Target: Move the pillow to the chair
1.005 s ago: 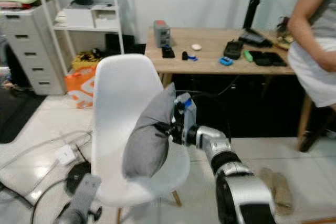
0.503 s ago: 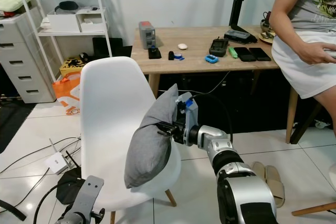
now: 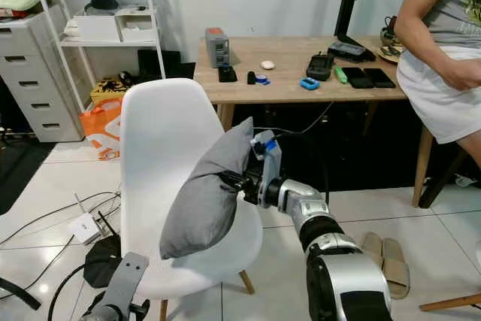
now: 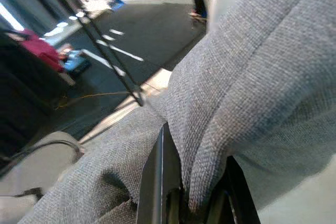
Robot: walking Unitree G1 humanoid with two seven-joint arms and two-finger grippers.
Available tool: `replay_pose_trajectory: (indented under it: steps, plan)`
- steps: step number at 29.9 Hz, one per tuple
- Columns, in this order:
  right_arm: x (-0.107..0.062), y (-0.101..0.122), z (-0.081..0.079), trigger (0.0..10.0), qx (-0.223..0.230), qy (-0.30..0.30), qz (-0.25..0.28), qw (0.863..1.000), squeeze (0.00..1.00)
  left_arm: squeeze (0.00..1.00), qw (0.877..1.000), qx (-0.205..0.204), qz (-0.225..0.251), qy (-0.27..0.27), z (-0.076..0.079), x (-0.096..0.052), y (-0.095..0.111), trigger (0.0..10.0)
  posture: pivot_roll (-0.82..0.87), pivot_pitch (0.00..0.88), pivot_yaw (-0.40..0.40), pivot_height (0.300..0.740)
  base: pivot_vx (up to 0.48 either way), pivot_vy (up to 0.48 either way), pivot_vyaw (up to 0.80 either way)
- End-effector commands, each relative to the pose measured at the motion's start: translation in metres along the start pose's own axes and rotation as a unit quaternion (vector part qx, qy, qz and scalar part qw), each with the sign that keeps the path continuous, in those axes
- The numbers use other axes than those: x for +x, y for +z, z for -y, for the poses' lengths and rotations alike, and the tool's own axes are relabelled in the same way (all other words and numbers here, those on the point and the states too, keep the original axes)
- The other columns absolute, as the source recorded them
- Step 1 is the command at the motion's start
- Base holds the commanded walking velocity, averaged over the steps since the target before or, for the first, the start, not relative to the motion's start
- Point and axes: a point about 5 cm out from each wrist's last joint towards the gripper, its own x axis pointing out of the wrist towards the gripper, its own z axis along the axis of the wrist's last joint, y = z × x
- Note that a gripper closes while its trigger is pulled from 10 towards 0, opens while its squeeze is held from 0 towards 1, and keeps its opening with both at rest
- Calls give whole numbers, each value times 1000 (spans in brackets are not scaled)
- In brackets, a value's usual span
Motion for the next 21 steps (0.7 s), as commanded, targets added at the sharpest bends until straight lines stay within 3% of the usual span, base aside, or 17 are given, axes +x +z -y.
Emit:
replay_pose_trajectory:
  steps: [1, 21]
  plan:
    - [7, 24, -8, 10000, -28, 33, 53, 998, 0, 0, 1000, 6, -8, 0, -2, -1, -4, 10000, -134, 7, -41, 740, 0, 0, 650]
    - [7, 28, -10, 10000, -27, 52, 70, 996, 0, 0, 1000, 6, -6, -5, -1, -1, -5, 10000, -133, 18, -39, 740, 0, 0, 652]
